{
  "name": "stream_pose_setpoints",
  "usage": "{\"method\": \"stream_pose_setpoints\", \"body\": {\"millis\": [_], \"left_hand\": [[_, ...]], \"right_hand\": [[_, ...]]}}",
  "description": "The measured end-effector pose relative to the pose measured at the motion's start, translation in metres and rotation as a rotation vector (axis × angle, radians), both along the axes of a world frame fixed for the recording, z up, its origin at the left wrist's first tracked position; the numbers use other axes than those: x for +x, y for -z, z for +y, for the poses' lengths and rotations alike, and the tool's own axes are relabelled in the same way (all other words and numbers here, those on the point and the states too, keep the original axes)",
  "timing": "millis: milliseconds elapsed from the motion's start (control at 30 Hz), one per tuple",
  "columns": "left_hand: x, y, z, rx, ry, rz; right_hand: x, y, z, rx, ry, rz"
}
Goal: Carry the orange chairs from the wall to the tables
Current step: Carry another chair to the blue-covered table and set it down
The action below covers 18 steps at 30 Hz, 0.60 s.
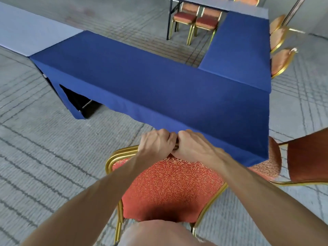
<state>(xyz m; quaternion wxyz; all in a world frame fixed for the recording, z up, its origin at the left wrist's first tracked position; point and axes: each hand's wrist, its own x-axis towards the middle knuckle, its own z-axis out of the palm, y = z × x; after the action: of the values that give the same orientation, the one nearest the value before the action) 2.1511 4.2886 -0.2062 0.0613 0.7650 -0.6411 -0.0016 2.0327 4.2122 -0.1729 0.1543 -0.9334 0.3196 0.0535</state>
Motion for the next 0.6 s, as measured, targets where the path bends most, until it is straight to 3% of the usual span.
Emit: {"method": "stream_pose_setpoints", "body": {"millis": [100, 200, 400, 500, 600], "left_hand": [[0.001, -0.007, -0.012, -0.009, 0.082, 0.182], [-0.005, -0.003, -0.018, -0.028, 0.121, 0.236], [-0.010, 0.035, -0.020, -0.033, -0.018, 0.498], [-0.024, 0.064, -0.010, -0.025, 0.162, 0.365], [-0.050, 0.068, -0.007, -0.065, 0.346, 0.200]], "right_hand": [[-0.012, 0.000, -0.003, -0.043, 0.054, 0.022], [-0.021, 0.005, -0.002, -0.137, 0.098, -0.002], [-0.022, 0.041, 0.019, -0.282, 0.103, 0.062], [-0.035, 0.071, 0.027, -0.223, 0.187, 0.132], [-0.065, 0.091, 0.028, -0.220, 0.299, 0.073]]}}
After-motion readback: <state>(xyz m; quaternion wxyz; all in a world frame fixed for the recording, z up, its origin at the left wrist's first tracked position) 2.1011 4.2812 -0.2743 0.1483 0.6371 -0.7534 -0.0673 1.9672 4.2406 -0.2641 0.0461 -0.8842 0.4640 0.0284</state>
